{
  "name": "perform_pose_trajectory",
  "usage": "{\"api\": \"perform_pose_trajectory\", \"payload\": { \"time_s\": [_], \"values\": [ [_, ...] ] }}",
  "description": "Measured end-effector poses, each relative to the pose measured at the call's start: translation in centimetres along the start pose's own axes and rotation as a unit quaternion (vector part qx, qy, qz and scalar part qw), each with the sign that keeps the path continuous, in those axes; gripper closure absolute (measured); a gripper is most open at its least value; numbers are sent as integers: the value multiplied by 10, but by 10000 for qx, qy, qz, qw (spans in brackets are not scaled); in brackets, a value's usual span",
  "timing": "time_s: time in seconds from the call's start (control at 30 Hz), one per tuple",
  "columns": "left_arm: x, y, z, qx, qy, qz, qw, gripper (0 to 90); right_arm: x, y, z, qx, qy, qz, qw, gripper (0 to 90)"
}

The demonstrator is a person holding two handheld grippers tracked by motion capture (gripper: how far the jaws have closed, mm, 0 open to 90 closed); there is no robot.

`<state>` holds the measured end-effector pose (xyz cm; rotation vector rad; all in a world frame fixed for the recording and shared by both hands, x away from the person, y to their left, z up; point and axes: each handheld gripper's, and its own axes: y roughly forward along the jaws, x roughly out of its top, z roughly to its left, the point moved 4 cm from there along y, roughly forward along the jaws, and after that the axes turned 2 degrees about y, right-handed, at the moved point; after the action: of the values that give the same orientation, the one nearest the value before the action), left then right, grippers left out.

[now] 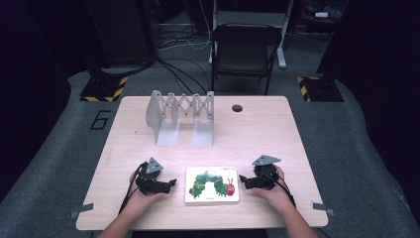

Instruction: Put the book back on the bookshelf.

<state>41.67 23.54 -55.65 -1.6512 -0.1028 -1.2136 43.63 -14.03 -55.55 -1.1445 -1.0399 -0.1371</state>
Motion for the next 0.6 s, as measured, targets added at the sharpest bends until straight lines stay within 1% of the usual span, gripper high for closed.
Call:
{"api": "perform_pose_trajectory", "payload": {
  "time_s": [0.03,0.1,0.23,0.27,0.37,0.47,0.5,0.57,0.6],
  "values": [
    [0,-1,0,-35,2,64,10000,145,0,0,0,0,-2,-1,10000,141],
    [0,0,0,24,-18,10,10000,145,0,0,0,-1,6,-3,10000,141],
    [0,0,-1,80,-42,33,10000,145,0,0,0,-3,-2,-4,10000,141],
    [0,0,-1,80,-76,1,9999,144,0,0,0,-5,1,-2,10000,141],
    [-1,-1,-2,71,-95,2,9999,144,0,0,0,-19,8,-14,10000,141],
    [-1,-1,-2,81,-98,6,9999,148,0,0,1,-21,39,-19,10000,142],
    [-1,-1,-3,78,-86,-10,9999,148,1,1,0,-8,2,-20,10000,142],
    [-1,-3,-2,41,-33,72,10000,149,1,1,1,-6,10,-18,10000,143],
    [-1,-3,-2,34,-48,65,10000,152,1,1,1,-16,15,14,10000,143]
  ]
}}
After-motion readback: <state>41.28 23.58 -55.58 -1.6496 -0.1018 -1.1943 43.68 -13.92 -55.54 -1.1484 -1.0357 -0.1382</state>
